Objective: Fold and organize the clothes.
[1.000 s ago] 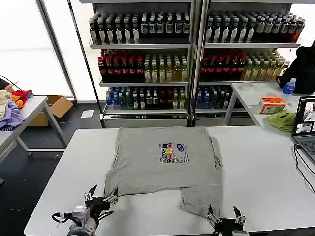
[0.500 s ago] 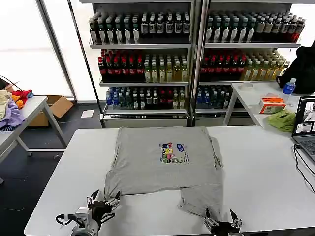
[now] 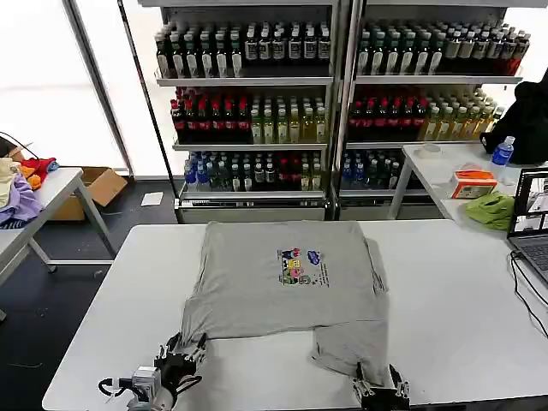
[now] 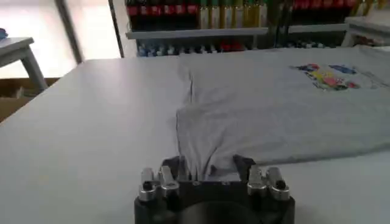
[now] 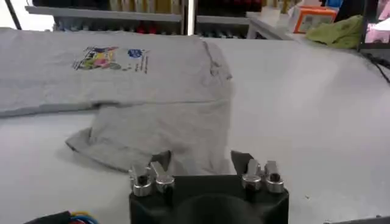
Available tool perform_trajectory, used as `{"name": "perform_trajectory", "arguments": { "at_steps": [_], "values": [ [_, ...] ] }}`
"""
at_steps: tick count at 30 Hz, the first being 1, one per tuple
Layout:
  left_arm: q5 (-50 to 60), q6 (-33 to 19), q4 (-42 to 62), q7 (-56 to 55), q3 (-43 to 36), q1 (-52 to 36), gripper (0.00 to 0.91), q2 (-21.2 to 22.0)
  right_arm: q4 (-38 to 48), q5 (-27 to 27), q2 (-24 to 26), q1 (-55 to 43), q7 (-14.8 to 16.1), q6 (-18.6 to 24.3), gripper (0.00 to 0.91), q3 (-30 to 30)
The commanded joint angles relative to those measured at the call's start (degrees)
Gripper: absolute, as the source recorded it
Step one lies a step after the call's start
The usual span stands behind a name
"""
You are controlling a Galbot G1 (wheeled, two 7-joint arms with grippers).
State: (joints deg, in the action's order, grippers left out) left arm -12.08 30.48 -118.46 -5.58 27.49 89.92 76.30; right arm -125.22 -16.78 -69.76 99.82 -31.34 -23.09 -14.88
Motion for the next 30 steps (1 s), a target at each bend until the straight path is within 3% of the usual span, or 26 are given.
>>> {"name": "perform_trajectory", "arguments": {
  "at_steps": [1, 8, 15, 20, 30],
  "values": [
    [0.47, 0.09, 0.85, -0.04, -0.42, 0.05, 0.010, 0.32, 0.70, -0.06, -0.08, 0.17, -0.11, 0.40, 0.000, 0.35],
    [1.06, -0.77, 1.89, -0.08, -0.85, -0.40, 0.010, 0.73, 1.73, -2.72, -0.05, -1.24, 0.47, 0.82, 0.000, 0.15],
    [0.78, -3.46, 1.32, -0.06, -1.07, -1.39, 0.000, 1.37, 1.94, -4.45, -0.57, -3.51, 3.28, 4.16, 0.000, -0.77],
    [-0.45, -7.54, -0.32, -0.03, -0.78, -3.24, 0.010, 2.34, 0.62, 2.89, -1.21, -6.06, 9.20, 8.05, 0.000, -2.79],
    [-3.02, -11.74, -0.70, -1.09, 0.95, -8.89, 0.010, 2.01, 1.97, 4.23, -2.34, -16.90, 13.44, 10.47, 0.000, -6.11]
  ]
}}
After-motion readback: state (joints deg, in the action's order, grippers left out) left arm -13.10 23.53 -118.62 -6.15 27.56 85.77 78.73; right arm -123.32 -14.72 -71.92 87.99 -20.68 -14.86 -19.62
